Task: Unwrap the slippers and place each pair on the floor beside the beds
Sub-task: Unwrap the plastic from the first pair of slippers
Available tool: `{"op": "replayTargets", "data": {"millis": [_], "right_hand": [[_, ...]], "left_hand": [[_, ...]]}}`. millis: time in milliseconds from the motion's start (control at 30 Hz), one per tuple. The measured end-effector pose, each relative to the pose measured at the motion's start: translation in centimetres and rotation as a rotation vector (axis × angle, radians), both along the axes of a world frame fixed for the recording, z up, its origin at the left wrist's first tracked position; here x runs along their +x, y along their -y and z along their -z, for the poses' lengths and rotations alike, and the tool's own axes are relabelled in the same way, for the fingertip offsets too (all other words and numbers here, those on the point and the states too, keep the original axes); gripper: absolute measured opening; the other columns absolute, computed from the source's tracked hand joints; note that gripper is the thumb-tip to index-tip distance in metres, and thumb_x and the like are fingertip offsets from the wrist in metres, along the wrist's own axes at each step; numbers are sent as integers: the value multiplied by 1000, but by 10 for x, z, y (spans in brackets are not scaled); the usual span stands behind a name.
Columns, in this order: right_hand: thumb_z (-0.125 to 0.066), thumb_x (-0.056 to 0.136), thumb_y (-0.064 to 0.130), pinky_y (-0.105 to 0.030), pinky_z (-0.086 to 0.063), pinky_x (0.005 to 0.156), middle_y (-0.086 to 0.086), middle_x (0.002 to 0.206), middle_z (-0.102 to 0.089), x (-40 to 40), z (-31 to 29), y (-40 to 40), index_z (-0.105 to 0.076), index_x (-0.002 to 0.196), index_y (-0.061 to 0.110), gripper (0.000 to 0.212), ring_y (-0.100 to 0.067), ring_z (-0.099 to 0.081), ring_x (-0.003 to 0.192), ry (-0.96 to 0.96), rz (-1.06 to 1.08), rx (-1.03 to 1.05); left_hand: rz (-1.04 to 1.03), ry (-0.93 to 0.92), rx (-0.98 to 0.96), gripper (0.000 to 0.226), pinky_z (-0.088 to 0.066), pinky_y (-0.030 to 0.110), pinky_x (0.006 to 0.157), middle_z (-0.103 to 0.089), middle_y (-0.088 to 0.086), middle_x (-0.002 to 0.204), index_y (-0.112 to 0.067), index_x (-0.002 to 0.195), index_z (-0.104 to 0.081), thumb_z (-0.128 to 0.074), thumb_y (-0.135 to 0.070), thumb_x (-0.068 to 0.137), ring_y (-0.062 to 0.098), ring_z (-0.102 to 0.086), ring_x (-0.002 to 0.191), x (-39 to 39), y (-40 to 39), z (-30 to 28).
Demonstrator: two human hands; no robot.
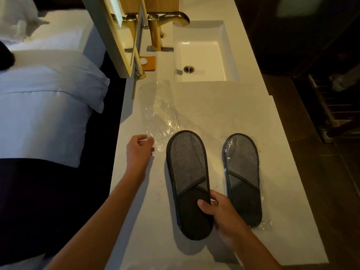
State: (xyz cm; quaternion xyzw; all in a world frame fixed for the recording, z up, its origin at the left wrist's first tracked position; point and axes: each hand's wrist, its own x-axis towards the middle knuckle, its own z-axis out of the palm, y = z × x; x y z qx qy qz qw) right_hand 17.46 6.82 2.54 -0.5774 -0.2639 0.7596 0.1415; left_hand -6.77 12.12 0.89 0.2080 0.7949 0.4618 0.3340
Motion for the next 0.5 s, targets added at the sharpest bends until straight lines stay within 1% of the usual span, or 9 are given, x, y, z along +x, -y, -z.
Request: {"op": "replayTargets", "data": {"millis": [67,100,167,233,267,333,367,433,500], "right_hand": [[-64,89,9,-39,-59,81,-6,100,-76,-4,1,7,-65,112,17,24,-25,-69,99,-13,27,-36],[-65,89,12,-44,-58,86,-6,103,-75,-5,3,10,-65,111,19,23,-25,-68,101,-3,8,-40],[-66,89,16,-48,-54,95,-4,105,-74,-6,7,18,-65,105,25,19,-24,-67,104,33,-68,6],[-64,90,21,-43,-54,95,-3,105,-73,-7,11,26,-65,106,23,16,-20,-67,103,98,-161,79],[-63,91,23,-38,-55,92,-2,104,-72,-8,14,31,-64,108,22,17,-19,-66,102,157,-226,131],[-59,93,31,-27,-53,81,2,96,-68,-8,22,40,-63,105,20,17,-16,-65,96,321,-398,283],[-57,93,35,-25,-51,75,2,93,-66,-9,26,43,-61,103,19,20,-15,-64,92,405,-479,361],[-55,92,44,-25,-46,69,-2,94,-66,-10,32,50,-59,105,18,29,-17,-64,89,550,-617,492],[-51,92,48,-26,-40,67,-6,99,-66,-11,33,52,-58,107,15,37,-20,-62,86,687,-751,620]], "left_hand": [[108,226,-50,26,-63,40,68,-71,12,93,-11,112,-64,-56,-31,98,24,-72,79,23,40,1],[156,305,-74,25,-64,40,69,-72,13,92,-11,108,-65,-55,-32,98,25,-74,81,34,57,4],[214,326,-115,20,-63,31,68,-74,11,92,-12,103,-67,-58,-29,97,23,-75,85,48,83,12],[218,266,-145,13,-61,26,65,-73,14,89,-12,98,-67,-62,-24,94,24,-74,84,55,100,20],[205,230,-169,12,-62,27,64,-72,19,87,-11,95,-67,-64,-22,93,27,-73,83,57,106,23],[201,128,-223,13,-64,41,68,-71,25,85,-10,92,-68,-66,-23,92,36,-71,82,58,115,30],[215,55,-244,12,-63,46,70,-71,23,82,-12,91,-68,-67,-24,91,35,-71,79,58,119,32],[245,-97,-276,11,-63,44,69,-72,9,72,-17,92,-68,-68,-27,89,23,-72,69,60,122,33],[240,-220,-312,17,-60,33,61,-70,0,66,-13,96,-68,-71,-28,87,12,-68,63,61,122,31]]}}
